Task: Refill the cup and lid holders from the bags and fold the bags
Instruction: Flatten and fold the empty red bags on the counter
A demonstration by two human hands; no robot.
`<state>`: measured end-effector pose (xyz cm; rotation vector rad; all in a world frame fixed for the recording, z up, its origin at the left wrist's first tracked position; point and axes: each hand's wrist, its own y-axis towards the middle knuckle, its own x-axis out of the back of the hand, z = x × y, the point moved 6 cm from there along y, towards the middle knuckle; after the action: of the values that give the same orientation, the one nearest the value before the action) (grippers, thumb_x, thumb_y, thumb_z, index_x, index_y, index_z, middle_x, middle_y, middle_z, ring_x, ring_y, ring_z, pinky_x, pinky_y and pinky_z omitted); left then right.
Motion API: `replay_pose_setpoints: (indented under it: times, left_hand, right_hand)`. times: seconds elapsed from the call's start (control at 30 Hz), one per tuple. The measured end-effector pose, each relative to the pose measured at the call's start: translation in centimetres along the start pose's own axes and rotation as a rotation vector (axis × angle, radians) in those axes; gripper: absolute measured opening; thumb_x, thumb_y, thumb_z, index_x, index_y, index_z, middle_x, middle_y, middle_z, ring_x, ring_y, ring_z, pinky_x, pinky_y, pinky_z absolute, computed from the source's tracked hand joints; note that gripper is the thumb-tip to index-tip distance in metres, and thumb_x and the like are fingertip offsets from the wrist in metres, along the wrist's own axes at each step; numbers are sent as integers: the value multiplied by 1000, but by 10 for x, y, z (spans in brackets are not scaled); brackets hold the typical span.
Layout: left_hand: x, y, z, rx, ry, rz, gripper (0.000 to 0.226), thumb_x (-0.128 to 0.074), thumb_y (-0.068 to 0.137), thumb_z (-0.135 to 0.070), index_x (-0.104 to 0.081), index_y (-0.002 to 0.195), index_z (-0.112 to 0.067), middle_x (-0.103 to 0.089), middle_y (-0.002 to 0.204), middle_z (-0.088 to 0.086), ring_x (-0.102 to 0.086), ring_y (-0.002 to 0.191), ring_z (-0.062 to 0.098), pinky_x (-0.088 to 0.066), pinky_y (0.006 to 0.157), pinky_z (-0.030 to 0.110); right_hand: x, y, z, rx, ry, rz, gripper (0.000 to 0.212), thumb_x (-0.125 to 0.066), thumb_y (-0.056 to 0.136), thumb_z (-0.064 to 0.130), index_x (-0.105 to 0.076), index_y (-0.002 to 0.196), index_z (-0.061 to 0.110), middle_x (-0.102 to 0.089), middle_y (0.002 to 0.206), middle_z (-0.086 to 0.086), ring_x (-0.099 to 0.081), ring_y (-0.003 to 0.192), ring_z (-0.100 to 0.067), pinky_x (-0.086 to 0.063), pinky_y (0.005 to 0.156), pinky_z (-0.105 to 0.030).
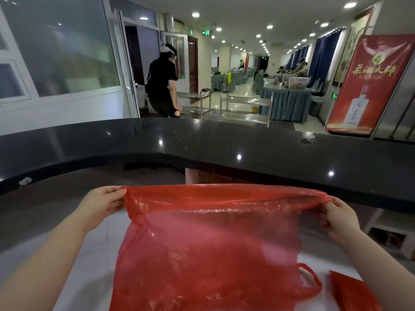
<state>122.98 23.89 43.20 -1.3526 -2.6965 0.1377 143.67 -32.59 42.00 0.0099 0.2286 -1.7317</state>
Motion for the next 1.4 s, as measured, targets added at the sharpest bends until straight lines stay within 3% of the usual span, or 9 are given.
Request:
replay_pose_setpoints:
  times: [0.07,0.2,0.47,0.63,0.8,0.97,1.13,1.27,1.4]
  left_hand:
    - [0,0,-3,-39,-4,-116,14,-66,88,-9,-68,101,-10,-73,95,13,-70,90,27,-53,76,34]
    - [-4,-2,-4,-49,-101,-259,12,-62,91,-8,-65,103,-8,-70,95,12,-67,90,24,-52,79,34]
    - [-13,1,1,-14,-207,-356,9,-55,96,-11,-61,103,-12,-66,88,8,-64,80,19,-50,77,36]
    - [-11,5,0,-56,11,-427,18,-52,98,-19,-62,112,-12,-65,98,8,-62,89,23,-51,80,38]
    - [-14,2,-7,-227,329,-497,19,-49,98,-19,-61,104,-6,-59,83,6,-54,66,23,-45,51,30]
    - [-20,6,2,-273,491,-491,20,-52,96,-18,-64,106,-5,-61,96,6,-54,87,21,-40,76,34]
    - [-21,16,21,-253,557,-466,19,-56,94,-20,-67,103,-8,-68,94,9,-61,70,26,-44,65,33]
    - [-26,23,27,-260,628,-472,17,-55,95,-20,-66,101,-9,-66,86,6,-56,55,17,-40,54,28]
    - [-37,34,35,-268,700,-411,23,-48,98,-22,-62,108,-6,-67,100,16,-62,83,36,-46,73,40]
  right_hand:
    - [-3,-2,-1,7,36,8,26,-41,98,4,-63,91,15,-49,65,-6,-43,38,-8,-35,34,-16]
    - [-15,-5,-7,-95,359,67,33,-37,98,-4,-62,95,16,-69,87,-9,-70,62,-13,-58,58,-22]
    - [-12,-3,-7,-98,531,29,38,-36,93,-13,-60,101,16,-63,109,-8,-65,96,-20,-60,74,-31]
    - [-10,-6,-12,-90,535,24,32,-40,95,-8,-58,101,18,-59,104,-12,-65,94,-22,-55,85,-39]
    - [3,-9,-12,-38,486,-53,33,-51,91,-11,-55,105,18,-59,103,-15,-65,93,-21,-61,68,-29]
    - [11,-12,-20,-20,475,-194,52,-56,87,-15,-45,131,9,-56,116,-24,-66,102,-25,-60,69,-28]
    - [17,-12,-33,-68,454,-246,30,-56,87,-15,-52,107,7,-56,116,-27,-66,90,-23,-59,61,-22]
    - [23,-7,-44,-100,367,-300,22,-62,85,-12,-56,86,10,-59,108,-22,-63,76,-17,-58,62,-18]
    - [25,-2,-51,-122,292,-349,25,-65,85,-7,-60,108,0,-63,102,-17,-61,70,-14,-56,71,-23]
